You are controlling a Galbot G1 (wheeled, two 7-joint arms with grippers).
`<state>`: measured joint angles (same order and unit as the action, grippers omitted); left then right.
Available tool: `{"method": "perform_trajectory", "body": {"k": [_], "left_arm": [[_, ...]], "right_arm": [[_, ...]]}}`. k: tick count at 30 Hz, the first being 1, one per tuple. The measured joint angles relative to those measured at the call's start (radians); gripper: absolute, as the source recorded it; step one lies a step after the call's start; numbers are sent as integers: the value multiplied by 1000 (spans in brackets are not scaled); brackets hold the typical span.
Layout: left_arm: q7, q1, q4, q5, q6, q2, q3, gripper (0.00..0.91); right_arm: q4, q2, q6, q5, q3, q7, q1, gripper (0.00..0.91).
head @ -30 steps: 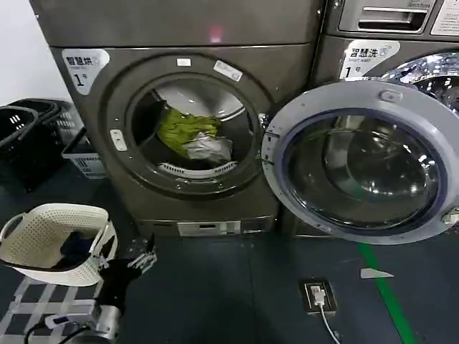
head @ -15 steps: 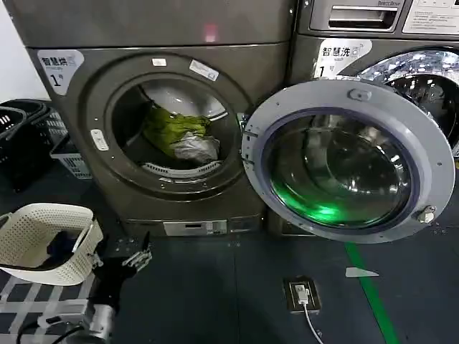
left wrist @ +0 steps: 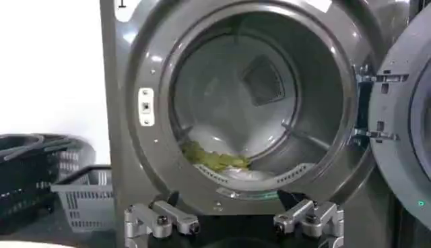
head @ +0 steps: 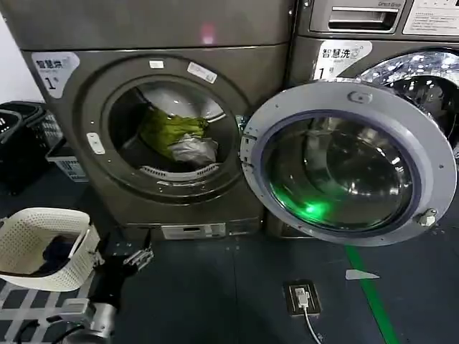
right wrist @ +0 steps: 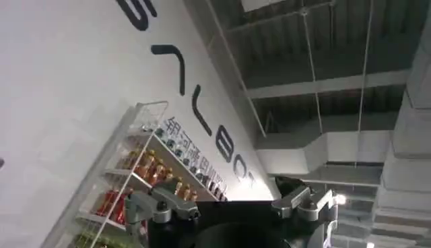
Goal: Grasp the clothes from the dryer.
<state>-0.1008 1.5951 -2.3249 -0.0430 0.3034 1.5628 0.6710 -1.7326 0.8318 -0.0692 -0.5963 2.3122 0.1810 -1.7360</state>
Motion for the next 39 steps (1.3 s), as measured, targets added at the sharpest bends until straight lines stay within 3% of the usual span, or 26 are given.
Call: {"method": "perform_trajectory", "body": {"k": [39], "left_arm": [[-8, -3, -5, -3, 0, -2, 4, 907]], "right_arm": [[-1, 6, 38, -1, -8, 17, 2, 907]]}}
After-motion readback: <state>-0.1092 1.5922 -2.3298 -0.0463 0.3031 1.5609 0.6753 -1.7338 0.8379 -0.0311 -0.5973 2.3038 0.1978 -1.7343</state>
